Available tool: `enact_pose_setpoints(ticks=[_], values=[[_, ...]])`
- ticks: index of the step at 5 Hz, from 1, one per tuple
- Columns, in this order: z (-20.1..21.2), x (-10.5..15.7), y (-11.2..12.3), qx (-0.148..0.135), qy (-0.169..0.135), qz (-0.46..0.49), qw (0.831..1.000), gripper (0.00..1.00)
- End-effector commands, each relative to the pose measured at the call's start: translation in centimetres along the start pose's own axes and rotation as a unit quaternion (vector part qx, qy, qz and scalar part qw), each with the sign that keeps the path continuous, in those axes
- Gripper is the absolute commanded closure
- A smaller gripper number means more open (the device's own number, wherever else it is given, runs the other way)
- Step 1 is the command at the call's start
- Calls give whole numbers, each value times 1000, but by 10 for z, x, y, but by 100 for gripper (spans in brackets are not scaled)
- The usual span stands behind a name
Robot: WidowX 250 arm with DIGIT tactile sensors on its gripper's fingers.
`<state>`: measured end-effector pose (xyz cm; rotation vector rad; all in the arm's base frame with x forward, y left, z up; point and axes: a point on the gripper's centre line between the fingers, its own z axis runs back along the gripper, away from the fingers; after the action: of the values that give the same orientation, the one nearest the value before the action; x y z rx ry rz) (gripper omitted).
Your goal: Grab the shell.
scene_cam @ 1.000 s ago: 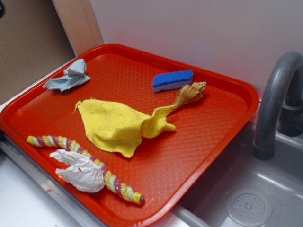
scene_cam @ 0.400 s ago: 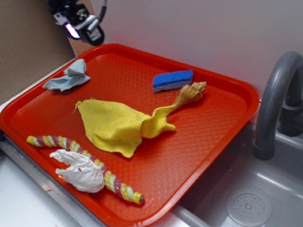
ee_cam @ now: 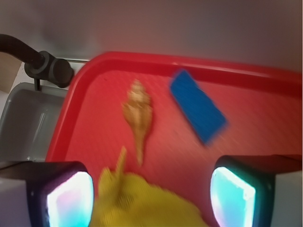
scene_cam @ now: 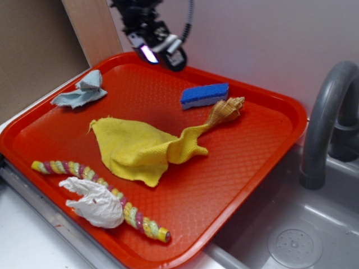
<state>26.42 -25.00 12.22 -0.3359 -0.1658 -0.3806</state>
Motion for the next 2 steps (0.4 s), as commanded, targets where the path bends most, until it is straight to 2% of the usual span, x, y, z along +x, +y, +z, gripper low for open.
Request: enact_pose_setpoints(ticks=[1,2], values=[[-25,25,-40,40,37,-33,998,0],[-48,18,-29,73,74,-29,994,0]])
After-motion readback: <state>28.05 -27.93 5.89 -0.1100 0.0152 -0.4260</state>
